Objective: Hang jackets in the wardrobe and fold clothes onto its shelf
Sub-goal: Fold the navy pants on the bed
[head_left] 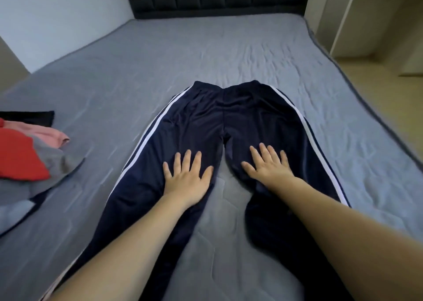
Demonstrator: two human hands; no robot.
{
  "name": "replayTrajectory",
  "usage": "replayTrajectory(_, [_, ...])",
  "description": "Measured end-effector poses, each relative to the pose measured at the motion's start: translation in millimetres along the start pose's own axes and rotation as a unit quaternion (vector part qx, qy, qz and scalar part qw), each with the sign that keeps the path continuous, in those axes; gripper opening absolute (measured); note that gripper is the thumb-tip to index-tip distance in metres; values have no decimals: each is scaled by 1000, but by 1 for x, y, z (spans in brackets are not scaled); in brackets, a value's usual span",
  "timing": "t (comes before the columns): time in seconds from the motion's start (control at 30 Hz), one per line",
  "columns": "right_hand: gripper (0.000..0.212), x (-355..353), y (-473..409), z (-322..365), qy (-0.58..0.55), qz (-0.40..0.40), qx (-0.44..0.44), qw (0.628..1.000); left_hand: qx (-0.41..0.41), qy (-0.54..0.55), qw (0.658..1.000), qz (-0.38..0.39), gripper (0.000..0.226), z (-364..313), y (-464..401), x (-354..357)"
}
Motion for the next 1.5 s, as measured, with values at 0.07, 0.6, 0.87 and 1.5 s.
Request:
replayTrajectory(0.07, [62,1,41,-8,21,22,-24,999,-6,34,999,-3,68,-6,48,-1])
replayTrajectory(0.6, [14,-58,194,-104,-691,75,257,672,-86,734,654,161,24,-107,214,-52])
replayTrajectory(0.87, [29,-33,272,-129,-669,294,161,663,15,561,807,182,12,-111,247,-64])
replayTrajectory(1.5, [19,-94,386,-117,-760,101,124,630,125,643,756,-7,13,-147,339,-92])
Point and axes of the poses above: each hand's wrist, its own y-axis away from the middle knuckle, its own x-axis out of the palm, z = x × y, the point moved 1 cm from there along -y, towards the middle knuckle, and after that the axes turned 9 degrees about -y, right-handed, at the moved point
